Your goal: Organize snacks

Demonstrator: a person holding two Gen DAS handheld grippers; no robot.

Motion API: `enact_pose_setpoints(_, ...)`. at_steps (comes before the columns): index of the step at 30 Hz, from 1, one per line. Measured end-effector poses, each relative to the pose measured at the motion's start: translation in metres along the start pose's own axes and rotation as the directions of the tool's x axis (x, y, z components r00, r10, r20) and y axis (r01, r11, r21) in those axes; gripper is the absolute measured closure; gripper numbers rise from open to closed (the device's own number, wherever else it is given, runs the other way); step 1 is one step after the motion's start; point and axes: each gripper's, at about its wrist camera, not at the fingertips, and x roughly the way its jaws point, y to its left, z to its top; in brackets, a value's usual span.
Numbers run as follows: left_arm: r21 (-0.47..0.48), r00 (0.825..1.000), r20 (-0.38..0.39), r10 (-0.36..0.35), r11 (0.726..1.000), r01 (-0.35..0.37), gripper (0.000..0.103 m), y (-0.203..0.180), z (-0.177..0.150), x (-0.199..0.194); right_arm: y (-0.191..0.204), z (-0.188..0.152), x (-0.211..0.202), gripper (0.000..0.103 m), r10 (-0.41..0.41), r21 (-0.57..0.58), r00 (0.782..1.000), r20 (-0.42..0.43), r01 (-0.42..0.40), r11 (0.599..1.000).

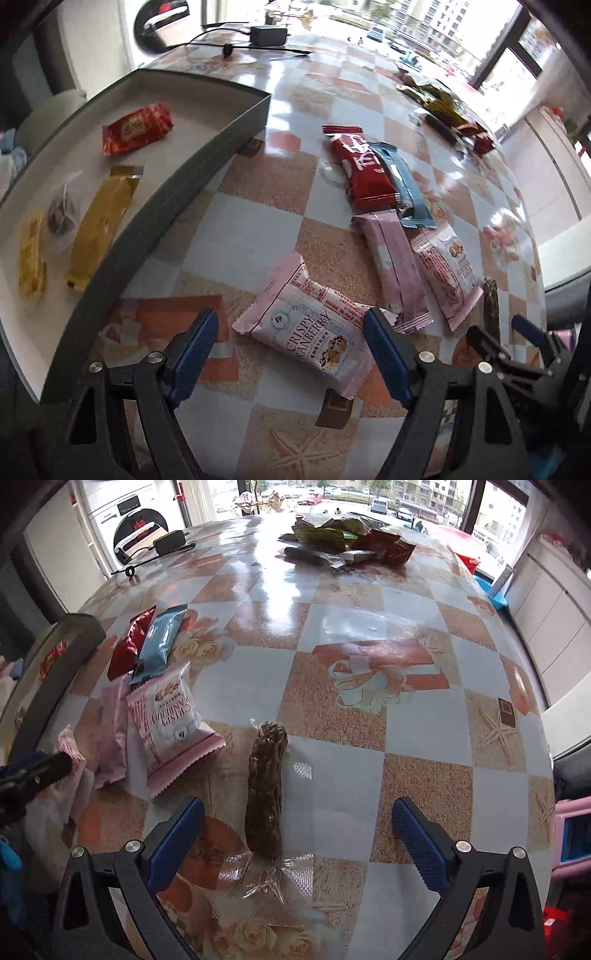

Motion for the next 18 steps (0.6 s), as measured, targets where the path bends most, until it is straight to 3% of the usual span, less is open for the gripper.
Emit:
enact_pose_setpoints(4,-0.181,1.000,-0.025,-0.004,0.984,-0.001,0.019,0.011,0.003,0.002,0.000,-0.006,-0.002,0.000,0.007,0.003,0.998,0.062,-0.007,1.000)
enact_pose_setpoints(9,-0.270,0.999,-0.040,0.004,0.963,-0.015,0.019,0.006,0.012,0.006,-0.002,-0.018,-0.006,0.000,0.013,-0.012,0.990,0.142,-0.011,1.000)
enact_pose_setpoints(11,-0.243,0.999,-0.028,0.033,0.969,-0.039,0.019,0.003,0.016,0.007,-0.002,-0.020,-0.007,0.000,0.013,-0.012,0.990,0.141,-0.012,1.000)
enact_pose_setpoints(14,-0.114,0.995,0.000,0.095,0.989,-0.094,0.019,-0.006,0.020,0.007,-0.001,-0.019,-0.006,0.000,0.016,-0.017,0.988,0.152,-0.014,1.000)
enact_pose_setpoints(16,-0.022,0.993,-0.027,0.117,0.993,-0.117,0.019,-0.009,0.019,0.010,-0.001,-0.018,-0.005,0.000,0.018,-0.019,0.987,0.159,-0.016,1.000)
enact_pose_setpoints(18,-0.058,0.994,-0.050,0.096,0.993,-0.098,0.019,0.002,0.015,0.007,0.000,-0.019,-0.004,0.000,0.020,-0.021,0.986,0.163,-0.017,1.000)
